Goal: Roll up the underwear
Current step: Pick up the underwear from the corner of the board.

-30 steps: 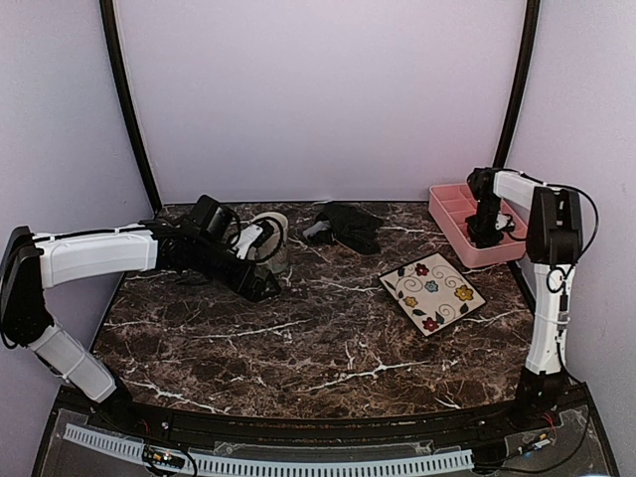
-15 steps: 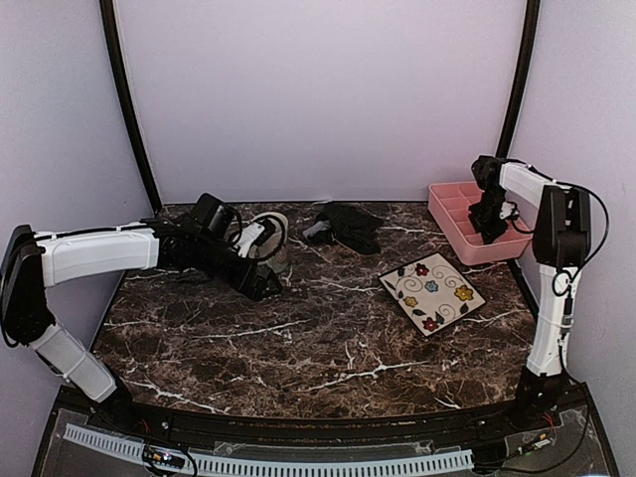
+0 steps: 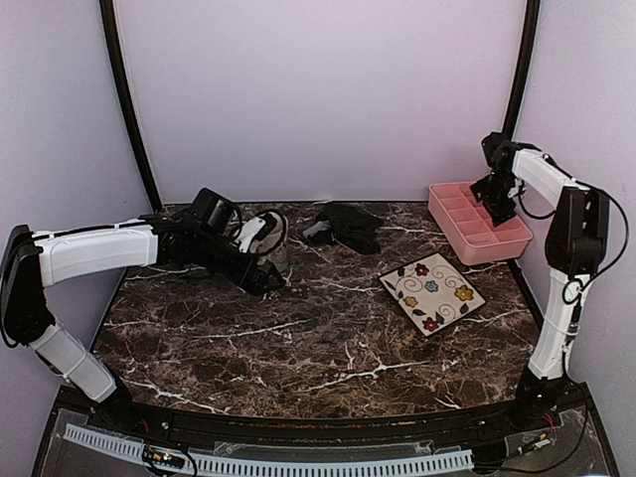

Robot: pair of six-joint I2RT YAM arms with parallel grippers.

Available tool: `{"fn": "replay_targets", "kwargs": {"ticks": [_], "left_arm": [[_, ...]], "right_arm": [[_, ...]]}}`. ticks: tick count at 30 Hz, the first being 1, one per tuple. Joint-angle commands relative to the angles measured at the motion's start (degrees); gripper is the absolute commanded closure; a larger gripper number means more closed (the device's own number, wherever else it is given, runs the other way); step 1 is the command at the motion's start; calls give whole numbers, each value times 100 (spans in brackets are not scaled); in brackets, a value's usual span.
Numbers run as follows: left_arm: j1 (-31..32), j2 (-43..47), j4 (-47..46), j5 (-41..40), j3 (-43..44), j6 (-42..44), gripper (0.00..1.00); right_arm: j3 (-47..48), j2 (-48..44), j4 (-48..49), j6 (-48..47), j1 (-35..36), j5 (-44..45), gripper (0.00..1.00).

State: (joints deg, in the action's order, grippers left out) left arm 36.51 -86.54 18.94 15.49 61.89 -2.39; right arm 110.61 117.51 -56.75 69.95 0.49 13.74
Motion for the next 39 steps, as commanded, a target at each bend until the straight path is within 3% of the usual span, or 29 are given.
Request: {"fn": "replay_targets", "kwargs": {"ticks": [1,4,9,13,17,24,30,39], "left_arm": [[-30,301,-72,-76,406,-43,1],[-30,379,-47,-153,619,-70,1],[-39,442,30,-660,1040,-368,1],[-62,323,372,-1343,1478,-841,1],[-171,237,536,-1341,1695,-1206,1],[-585,350,598,-1040,1636,-1805,1],[-659,715,557,-1236,1456,-1756,1],[-876,1215,1038,-1090,1185,-1620,1]], "right_arm": [[-312,-766,467,-513,39,81,8],[-722,-1339,866,-1040,47,56,0],[-1663,-2363,1891,-2121,55,-204,0],[-2941,-3404,3321,-3209,67,-1190,0],[-3694,-3864,4062,-3807,216,-1912,0],[-3474,-3207,4143,-4708,1329,-2550,0],[-2507,-1630,3696,-5361,2255,-2338,0],[-582,637,3110,-5767,2616,-1863,3]]}}
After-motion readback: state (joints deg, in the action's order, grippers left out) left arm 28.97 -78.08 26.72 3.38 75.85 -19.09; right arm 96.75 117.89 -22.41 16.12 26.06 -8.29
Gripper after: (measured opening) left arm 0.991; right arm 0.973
